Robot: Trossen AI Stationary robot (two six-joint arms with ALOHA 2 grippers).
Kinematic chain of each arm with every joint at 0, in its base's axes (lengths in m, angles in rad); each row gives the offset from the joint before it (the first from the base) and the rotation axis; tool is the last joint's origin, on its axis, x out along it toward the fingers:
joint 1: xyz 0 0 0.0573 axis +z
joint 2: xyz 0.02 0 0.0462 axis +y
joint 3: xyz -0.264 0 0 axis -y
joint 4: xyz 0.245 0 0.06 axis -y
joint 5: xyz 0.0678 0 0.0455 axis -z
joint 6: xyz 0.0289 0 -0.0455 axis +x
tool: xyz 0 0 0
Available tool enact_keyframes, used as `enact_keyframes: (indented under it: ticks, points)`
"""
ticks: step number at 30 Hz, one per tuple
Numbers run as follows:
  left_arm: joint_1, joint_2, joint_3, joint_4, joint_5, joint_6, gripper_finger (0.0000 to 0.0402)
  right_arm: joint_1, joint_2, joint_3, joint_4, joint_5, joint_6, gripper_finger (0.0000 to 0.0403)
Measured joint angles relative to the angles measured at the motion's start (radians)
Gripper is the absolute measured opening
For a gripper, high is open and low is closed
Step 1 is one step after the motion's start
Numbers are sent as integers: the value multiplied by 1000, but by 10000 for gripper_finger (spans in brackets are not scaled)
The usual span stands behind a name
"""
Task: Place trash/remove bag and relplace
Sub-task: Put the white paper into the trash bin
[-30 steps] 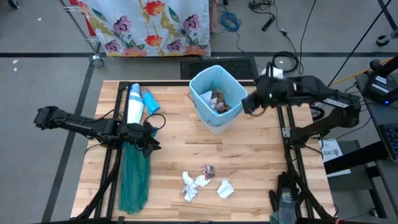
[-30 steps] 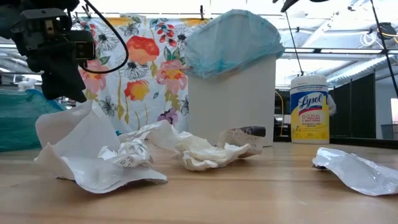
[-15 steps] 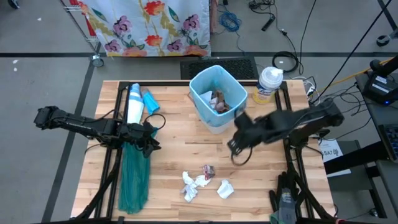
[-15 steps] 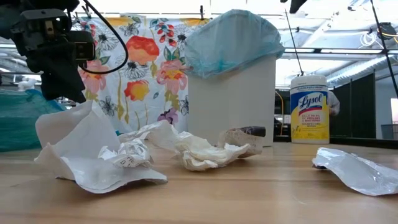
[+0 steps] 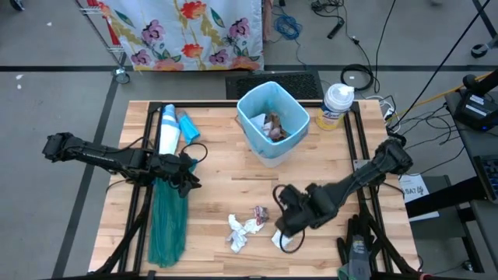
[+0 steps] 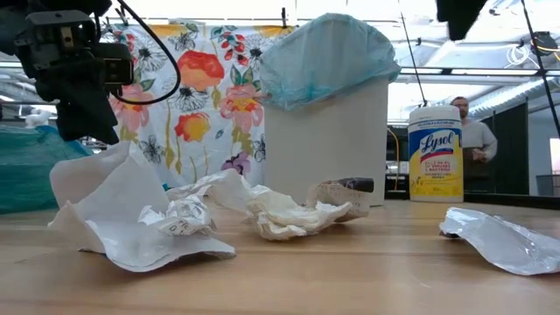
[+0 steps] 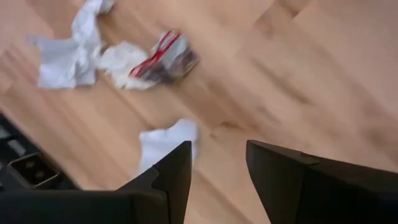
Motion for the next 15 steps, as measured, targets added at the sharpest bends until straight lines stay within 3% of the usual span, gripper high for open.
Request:
enact_keyframes:
  ticks: [15]
  points:
    - [0,0,0,0,5,24,153,139,32,-13,64,20,203,143]
